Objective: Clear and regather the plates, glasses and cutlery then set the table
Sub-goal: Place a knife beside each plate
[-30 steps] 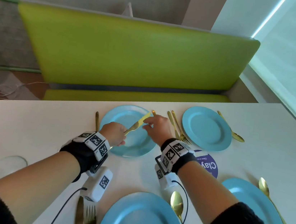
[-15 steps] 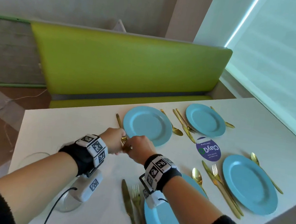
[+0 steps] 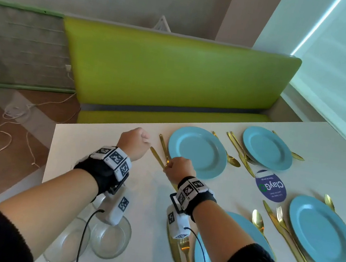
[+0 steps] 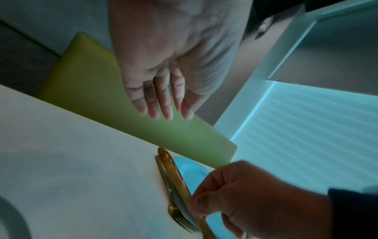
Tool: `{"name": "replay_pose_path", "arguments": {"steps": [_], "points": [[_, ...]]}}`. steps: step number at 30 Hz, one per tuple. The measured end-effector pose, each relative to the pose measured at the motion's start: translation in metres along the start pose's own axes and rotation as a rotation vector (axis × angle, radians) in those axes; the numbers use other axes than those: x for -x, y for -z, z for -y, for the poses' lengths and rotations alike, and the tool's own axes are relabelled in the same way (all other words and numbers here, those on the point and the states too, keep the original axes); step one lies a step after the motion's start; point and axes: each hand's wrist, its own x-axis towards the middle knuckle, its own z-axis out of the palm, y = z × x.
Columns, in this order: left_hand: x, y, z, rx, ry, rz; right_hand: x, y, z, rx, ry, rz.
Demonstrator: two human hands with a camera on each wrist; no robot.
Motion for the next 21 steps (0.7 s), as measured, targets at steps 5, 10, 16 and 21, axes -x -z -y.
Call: {"name": "replay_pose_path", "arguments": {"steps": [5,10,16,21], "points": [[-0.017,0.002,0.008,0.149,0.080,0.021,-0.031,-0.009,0.013,-0.057,-0.123,0.000],[-0.028,-0.001,0.016,0.239,0.119,0.038,-0.050,-0.018,0.028,-0.107,-0.169,0.018],[-0.036,-0.001,0.022,0.274,0.134,0.036,-0.064,-0.026,0.036,-0.211,-0.220,-0.008],[-0.040,0.000,0.023,0.304,0.134,0.023,-0.071,-0.023,0.038,-0.214,-0.235,-0.050]]}}
